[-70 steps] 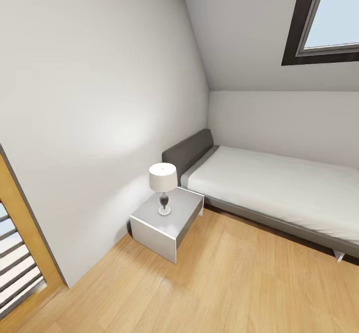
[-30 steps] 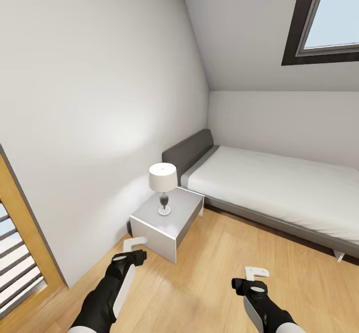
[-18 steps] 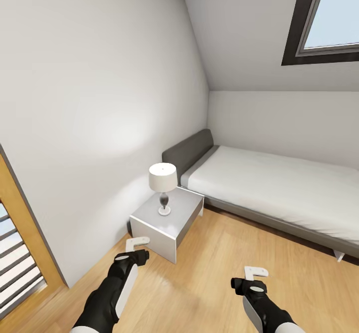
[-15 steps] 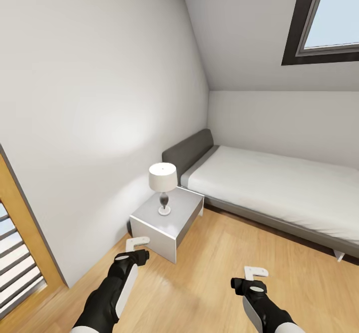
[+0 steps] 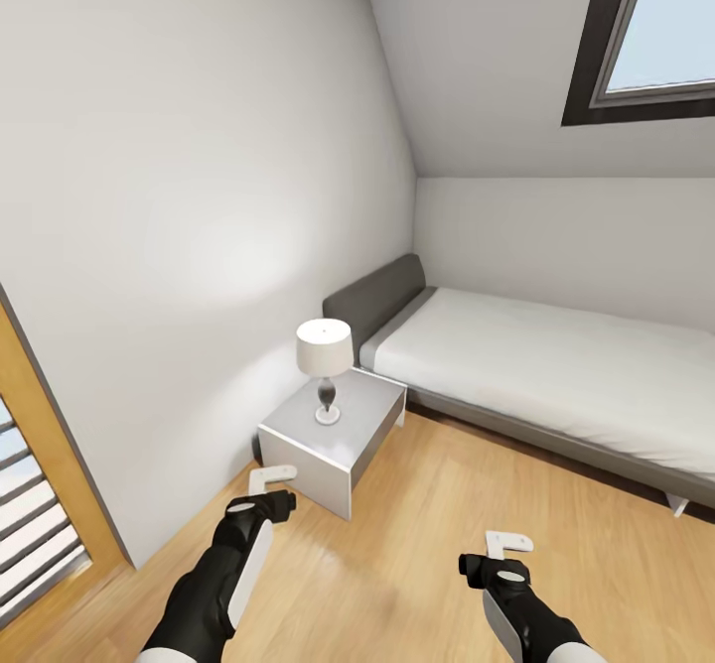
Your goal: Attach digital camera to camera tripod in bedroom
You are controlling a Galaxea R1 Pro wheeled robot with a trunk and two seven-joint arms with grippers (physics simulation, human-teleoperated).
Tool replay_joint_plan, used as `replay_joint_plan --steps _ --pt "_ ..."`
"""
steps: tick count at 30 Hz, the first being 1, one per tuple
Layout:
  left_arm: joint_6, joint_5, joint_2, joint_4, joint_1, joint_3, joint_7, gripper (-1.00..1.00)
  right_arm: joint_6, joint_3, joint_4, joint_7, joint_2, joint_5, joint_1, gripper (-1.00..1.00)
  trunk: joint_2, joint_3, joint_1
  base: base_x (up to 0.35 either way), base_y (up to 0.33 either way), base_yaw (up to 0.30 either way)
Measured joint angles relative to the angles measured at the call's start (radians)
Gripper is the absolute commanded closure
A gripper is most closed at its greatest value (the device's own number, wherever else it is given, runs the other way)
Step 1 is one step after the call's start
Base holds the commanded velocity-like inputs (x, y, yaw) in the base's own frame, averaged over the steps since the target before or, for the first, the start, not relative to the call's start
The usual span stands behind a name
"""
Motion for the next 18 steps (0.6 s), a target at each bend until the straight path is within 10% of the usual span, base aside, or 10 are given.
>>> replay_joint_plan --steps 18 --pt "0.073 -0.01 0.007 -0.021 0.0 -0.003 0.002 -1.0 0.006 0.001 0.013 0.023 0.001 -0.002 0.0 -1.0 -0.126 -0.056 0.069 0.0 0.0 0.0"
